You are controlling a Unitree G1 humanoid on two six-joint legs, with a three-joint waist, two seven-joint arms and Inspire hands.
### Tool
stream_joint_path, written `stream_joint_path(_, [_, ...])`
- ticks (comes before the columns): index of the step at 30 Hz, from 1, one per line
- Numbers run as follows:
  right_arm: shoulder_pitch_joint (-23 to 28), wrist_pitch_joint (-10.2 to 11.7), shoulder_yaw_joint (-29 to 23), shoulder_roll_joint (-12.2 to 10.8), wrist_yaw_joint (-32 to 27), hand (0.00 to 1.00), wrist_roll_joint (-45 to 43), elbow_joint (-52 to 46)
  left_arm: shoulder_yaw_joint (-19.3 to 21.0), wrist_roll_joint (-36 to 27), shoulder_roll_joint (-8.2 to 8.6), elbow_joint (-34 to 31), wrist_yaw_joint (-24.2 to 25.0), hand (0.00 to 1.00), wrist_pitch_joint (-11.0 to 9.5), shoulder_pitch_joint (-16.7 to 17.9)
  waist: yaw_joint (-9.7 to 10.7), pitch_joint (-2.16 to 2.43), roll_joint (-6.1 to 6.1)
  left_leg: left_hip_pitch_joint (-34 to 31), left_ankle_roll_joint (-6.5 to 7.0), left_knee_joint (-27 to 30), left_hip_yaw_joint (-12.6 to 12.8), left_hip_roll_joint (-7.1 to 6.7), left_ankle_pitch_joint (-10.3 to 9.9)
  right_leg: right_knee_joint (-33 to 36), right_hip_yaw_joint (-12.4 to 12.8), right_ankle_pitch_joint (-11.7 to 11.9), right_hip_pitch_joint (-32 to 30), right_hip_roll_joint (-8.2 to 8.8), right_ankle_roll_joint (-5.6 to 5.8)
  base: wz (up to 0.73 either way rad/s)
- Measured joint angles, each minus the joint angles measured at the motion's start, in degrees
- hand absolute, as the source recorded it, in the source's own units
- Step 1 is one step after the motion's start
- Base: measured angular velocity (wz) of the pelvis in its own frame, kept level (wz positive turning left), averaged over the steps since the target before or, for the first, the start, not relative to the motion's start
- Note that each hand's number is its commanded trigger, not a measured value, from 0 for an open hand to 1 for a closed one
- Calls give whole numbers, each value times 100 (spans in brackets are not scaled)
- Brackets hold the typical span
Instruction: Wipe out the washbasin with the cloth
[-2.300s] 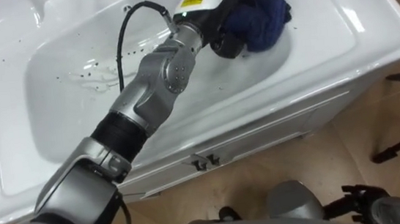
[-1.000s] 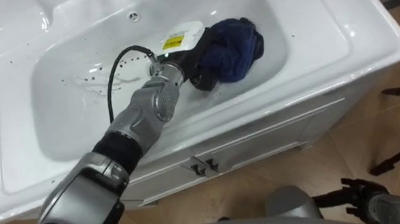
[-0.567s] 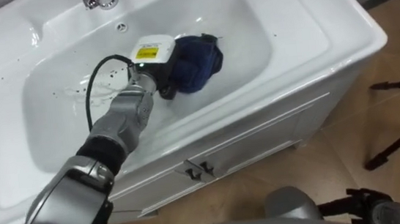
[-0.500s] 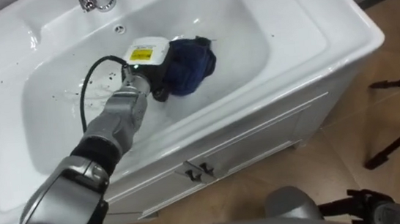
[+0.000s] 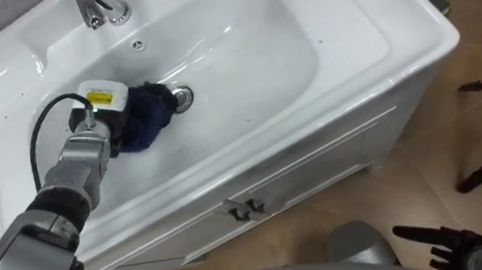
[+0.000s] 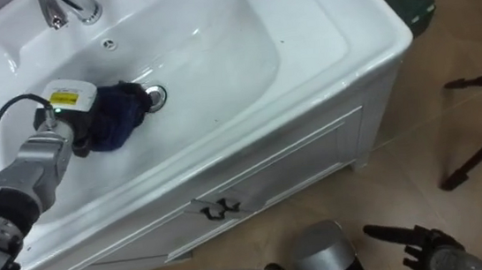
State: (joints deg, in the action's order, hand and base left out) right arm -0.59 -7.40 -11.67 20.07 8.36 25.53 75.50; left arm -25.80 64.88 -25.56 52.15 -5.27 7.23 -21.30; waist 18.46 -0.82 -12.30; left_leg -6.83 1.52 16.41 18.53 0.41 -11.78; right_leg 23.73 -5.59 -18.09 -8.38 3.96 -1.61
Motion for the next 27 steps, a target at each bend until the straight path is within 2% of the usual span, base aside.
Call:
stream_joint_path(3, [15,36,-25,1,-5,0,1,2,64,134,-76,-259,80,100,64,165,-41,19,5,-16,-11,2,-8,5,7,5,-41,-1,-10,3,-7,5])
stream_joint_path(9, [16,54,-37,-2,-11,0,90,6,78,355,-76,-467,109,100,197,344,-113,54,64,28,-15,-5,-15,5,9,-1,-50,-1,75,-4,-9,0])
stream_joint_path(11, [20,66,-43,-1,-16,0,91,8,87,458,-76,-585,152,100,219,471,-117,55,85,69,-19,-11,-45,-1,11,-7,-89,-1,148,-2,-9,5])
stream_joint_path(13, [77,94,-96,-2,-26,0,95,93,93,574,-83,-815,177,100,294,638,-147,72,115,128,-20,-13,-97,-4,12,-101,-126,4,244,-11,-18,9])
stream_joint_path(18, [122,113,-108,-2,-143,0,45,211,93,727,-82,-981,222,100,340,876,-147,107,160,261,-21,-12,-168,-4,12,-229,-235,8,453,-2,-23,9])
stream_joint_path(22, [148,112,-205,6,-155,0,9,233,96,724,-82,-1058,220,100,388,1029,-148,144,119,262,-21,33,-201,6,12,-221,-252,11,478,-6,-29,2])
stream_joint_path(27, [176,111,-206,6,-193,0,-109,248,108,719,-82,-1072,221,100,392,1153,-151,142,87,337,-23,39,-208,13,13,-237,-261,4,558,-9,-44,0])
